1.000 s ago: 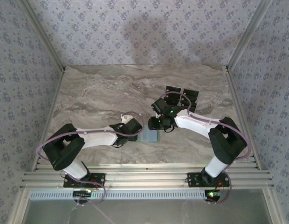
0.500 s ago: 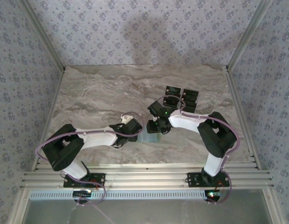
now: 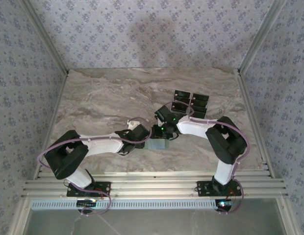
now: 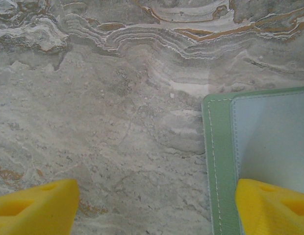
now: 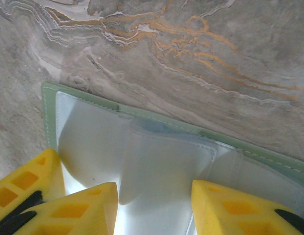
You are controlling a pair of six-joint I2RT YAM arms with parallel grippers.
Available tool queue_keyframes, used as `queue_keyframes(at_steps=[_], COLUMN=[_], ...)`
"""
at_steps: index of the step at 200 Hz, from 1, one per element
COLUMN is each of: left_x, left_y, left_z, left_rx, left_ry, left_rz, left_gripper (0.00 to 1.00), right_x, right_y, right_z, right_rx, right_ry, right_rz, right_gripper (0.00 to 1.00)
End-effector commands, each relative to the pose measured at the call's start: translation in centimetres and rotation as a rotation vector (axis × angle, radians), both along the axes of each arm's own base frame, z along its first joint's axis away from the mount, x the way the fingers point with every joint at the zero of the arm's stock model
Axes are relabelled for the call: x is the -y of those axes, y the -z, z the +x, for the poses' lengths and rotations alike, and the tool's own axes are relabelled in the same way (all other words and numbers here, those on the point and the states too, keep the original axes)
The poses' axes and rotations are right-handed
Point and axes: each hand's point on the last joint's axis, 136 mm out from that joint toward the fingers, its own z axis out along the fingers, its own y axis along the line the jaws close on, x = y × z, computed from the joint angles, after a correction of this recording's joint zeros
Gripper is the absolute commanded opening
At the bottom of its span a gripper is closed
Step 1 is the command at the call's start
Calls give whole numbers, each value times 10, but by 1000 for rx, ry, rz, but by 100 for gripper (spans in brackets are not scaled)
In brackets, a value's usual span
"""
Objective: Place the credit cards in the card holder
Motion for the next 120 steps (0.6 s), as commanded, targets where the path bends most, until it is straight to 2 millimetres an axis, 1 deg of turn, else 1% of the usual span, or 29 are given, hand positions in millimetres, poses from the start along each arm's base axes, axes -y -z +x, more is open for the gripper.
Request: queue_keyframes(at_steps=[1, 40, 74, 120], left_x=[-4, -10, -13, -18], left_y=[-8, -22, -34, -43], left_z=[-3, -5, -9, -12], left_rx=[18, 50, 79, 103], left_ry=[-8, -9, -9, -12], left_rz=[-7, -30, -84, -116], left_gripper=[84, 84, 84, 84], right_x=[-3, -9, -16, -30], right_y=[9, 6, 1, -2], right_z=[-12, -12, -11, -10], right_rx=[-66, -66, -63, -62], right_ry=[8, 8, 7, -10], right_rz=[15, 34, 52, 66], right_gripper=[46, 46, 46, 46])
